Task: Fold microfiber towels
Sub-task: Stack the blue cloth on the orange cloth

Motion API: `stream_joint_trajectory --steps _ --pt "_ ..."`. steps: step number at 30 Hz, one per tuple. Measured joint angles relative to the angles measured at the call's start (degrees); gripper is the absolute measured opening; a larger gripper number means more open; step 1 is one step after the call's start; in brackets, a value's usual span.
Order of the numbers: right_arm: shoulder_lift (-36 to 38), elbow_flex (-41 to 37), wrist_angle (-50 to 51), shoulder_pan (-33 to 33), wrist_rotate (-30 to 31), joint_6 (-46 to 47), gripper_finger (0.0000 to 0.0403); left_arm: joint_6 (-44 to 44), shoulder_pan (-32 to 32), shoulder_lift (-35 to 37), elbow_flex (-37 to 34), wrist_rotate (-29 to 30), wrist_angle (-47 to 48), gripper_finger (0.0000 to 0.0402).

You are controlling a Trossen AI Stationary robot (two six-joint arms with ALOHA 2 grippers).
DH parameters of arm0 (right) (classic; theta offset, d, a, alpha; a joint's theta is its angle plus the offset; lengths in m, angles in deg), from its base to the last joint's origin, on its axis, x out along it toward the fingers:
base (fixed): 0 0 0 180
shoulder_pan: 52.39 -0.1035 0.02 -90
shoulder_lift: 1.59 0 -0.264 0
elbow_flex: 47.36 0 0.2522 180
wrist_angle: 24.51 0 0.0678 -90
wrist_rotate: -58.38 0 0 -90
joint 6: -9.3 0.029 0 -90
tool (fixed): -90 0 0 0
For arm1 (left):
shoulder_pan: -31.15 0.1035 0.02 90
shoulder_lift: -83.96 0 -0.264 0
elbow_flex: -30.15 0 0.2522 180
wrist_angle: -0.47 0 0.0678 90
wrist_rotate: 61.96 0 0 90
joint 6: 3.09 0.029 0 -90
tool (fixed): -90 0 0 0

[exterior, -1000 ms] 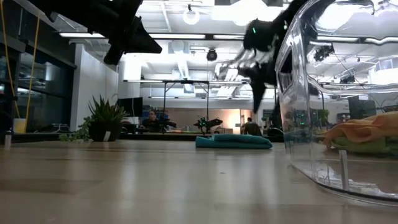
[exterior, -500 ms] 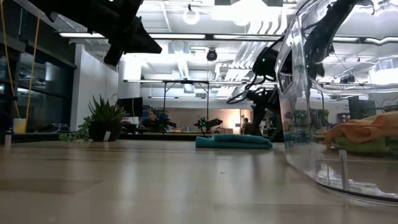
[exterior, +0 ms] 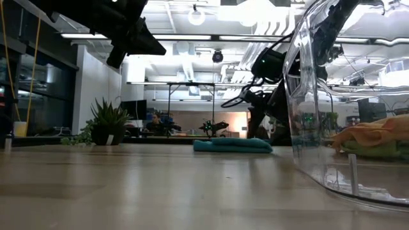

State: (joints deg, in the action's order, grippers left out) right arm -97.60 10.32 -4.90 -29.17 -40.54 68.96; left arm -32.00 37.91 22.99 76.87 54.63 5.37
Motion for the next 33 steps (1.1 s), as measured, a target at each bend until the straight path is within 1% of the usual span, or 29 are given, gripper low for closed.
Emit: stream_joint_trajectory --steps 3,5,8,11,14,15,16,20,23,27,33 --pt "0.0 0.1 0.5 -0.5 -0.8 1.5 0.0224 0.1 0.0 0.0 0.0 0.0 0.0 0.0000" --pt "0.0 0.1 0.5 -0.8 -0.1 2.1 0.0221 0.1 0.0 0.0 0.0 0.0 0.0 0.0000" --pt "0.0 0.0 0.4 -0.9 1.6 3.3 0.0193 0.1 0.0 0.0 0.0 0.0 0.0 0.0000" --pt "-0.1 -0.1 0.5 -1.0 3.8 3.6 0.0131 0.3 0.0 0.0 0.0 0.0 0.0 0.0000" --pt "-0.1 -0.3 0.6 -1.0 5.4 3.6 0.0042 1.0 0.0 0.0 0.0 -0.3 0.0 0.0000" --pt "-0.3 -0.3 0.0 -1.0 5.7 3.5 0.0022 1.2 0.0 0.0 0.0 -0.3 0.0 0.0000" --pt "-0.3 -0.3 -1.1 -1.0 5.9 3.3 0.0013 1.5 0.0 0.0 0.0 -0.4 0.1 0.0000" --pt "1.9 -0.2 -0.5 -0.9 4.3 1.7 0.0005 3.1 0.0 0.0 0.0 -0.4 0.4 0.0000" --pt "6.9 -0.1 1.9 -1.9 3.8 0.2 0.0003 3.2 0.0 0.0 0.0 -0.8 0.5 0.0000" --pt "14.4 -0.1 10.9 -4.1 0.9 -2.1 0.0002 3.1 0.0 0.0 0.0 -1.0 0.6 0.0000" --pt "26.2 -0.1 28.8 -8.1 0.5 -3.1 0.0001 3.6 0.0 0.0 0.0 -1.0 0.8 0.0000"
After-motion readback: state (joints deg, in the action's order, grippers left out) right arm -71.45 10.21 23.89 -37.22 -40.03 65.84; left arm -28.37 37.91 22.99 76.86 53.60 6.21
